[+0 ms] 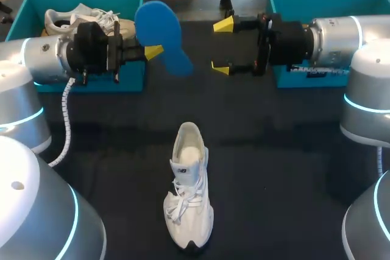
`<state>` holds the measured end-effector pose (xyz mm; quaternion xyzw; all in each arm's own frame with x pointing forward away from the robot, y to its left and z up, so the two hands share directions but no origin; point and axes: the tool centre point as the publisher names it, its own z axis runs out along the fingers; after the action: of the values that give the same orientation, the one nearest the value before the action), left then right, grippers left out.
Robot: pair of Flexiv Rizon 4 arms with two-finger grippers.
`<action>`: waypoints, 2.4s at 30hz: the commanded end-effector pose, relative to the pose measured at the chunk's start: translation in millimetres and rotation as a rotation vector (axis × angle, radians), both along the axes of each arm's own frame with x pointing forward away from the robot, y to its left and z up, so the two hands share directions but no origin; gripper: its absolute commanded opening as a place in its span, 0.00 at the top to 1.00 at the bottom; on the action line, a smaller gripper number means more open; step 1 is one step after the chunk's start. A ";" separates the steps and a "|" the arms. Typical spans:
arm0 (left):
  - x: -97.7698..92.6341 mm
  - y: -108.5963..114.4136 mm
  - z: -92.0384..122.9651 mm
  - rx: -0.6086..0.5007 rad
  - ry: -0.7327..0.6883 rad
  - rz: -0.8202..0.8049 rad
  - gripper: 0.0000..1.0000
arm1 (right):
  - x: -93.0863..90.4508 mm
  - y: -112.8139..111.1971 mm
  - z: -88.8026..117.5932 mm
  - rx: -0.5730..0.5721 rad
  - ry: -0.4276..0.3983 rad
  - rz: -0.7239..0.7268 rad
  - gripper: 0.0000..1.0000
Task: Take the shoe out of the shoebox, open the shoe tongue, remove and reinsert the insole, then place the shoe into the shoebox
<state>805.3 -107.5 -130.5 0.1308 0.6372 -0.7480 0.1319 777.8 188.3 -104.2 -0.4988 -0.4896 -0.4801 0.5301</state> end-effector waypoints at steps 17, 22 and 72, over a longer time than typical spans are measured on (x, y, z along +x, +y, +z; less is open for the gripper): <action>13.2 -6.0 -4.7 0.364 -1.451 0.100 1.00 | 0.0 1.8 -0.4 -0.001 -0.001 -0.002 0.00; 16.6 -10.5 -7.2 0.428 -1.372 0.078 1.00 | 0.0 1.8 -0.4 -0.001 -0.001 -0.002 0.00; 12.6 -25.7 -11.8 0.340 -1.387 0.159 1.00 | 5.7 45.7 -33.3 -0.085 -0.183 0.085 0.22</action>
<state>817.7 -127.2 -140.6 0.5492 0.5199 -0.3744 0.5366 782.7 227.1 -133.8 -0.4547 -0.5782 -0.4775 0.4806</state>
